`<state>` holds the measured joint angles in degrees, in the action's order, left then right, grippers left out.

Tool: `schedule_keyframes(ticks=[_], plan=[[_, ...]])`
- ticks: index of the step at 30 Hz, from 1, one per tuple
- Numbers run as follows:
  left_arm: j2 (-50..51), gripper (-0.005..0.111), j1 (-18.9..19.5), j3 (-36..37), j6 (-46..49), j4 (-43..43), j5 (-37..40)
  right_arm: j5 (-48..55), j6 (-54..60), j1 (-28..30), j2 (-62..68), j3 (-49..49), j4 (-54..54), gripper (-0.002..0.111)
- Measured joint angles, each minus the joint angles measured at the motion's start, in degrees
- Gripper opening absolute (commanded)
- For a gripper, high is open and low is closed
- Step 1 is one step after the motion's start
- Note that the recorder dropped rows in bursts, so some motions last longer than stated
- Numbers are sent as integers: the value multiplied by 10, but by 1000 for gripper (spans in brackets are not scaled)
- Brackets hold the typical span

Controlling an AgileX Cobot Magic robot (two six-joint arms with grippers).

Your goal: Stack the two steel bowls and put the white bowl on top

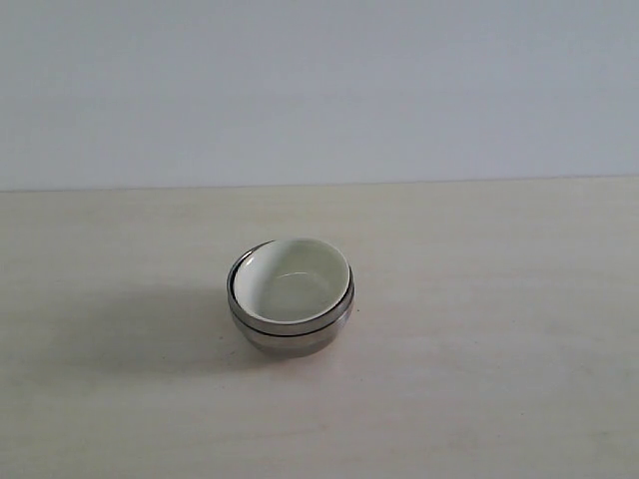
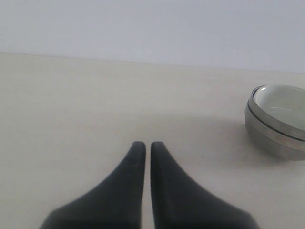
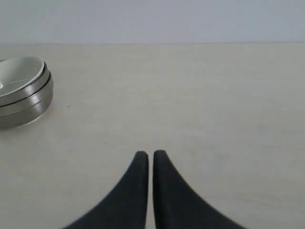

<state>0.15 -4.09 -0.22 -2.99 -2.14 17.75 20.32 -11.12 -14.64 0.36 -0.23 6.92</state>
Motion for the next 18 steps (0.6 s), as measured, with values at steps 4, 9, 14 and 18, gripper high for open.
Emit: schedule_keyframes(ticks=[4,9,14,18], plan=[[0,4,0,0,0,0,0,0,0,26,0,0,0,0],[0,4,0,0,0,0,0,0,0,32,0,0,0,0],[0,4,0,0,0,0,0,0,0,32,0,0,0,0],[0,4,0,0,0,0,0,0,0,32,0,0,0,0]])
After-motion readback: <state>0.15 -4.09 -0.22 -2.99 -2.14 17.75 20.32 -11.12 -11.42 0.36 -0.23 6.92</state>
